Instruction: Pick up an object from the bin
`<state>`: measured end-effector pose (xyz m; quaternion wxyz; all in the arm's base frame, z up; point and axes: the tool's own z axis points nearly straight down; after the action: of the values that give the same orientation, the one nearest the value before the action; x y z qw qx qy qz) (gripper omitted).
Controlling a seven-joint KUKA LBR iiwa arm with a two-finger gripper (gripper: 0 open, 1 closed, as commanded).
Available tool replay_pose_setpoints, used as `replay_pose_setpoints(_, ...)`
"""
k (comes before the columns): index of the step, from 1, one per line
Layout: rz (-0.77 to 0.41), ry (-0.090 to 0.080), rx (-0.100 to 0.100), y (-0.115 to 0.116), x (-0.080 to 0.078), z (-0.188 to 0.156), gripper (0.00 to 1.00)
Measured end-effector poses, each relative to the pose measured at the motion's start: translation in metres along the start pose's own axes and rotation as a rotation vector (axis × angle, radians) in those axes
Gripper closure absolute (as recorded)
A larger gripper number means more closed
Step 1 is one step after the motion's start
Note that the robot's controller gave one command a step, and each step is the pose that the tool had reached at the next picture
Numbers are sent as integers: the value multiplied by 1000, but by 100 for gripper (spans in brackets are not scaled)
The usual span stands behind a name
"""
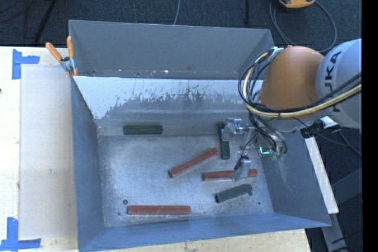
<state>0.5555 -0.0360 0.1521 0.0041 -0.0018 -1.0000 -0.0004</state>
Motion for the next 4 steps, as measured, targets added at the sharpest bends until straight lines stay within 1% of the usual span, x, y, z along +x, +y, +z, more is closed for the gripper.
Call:
replay_pose_setpoints(1,-1,-7,1,0,-2,-4,0)
replay_pose_setpoints(2,16,-7,0,-20,13,83,100)
replay_pose_setpoints(4,15,-5,1,-19,14,81,100)
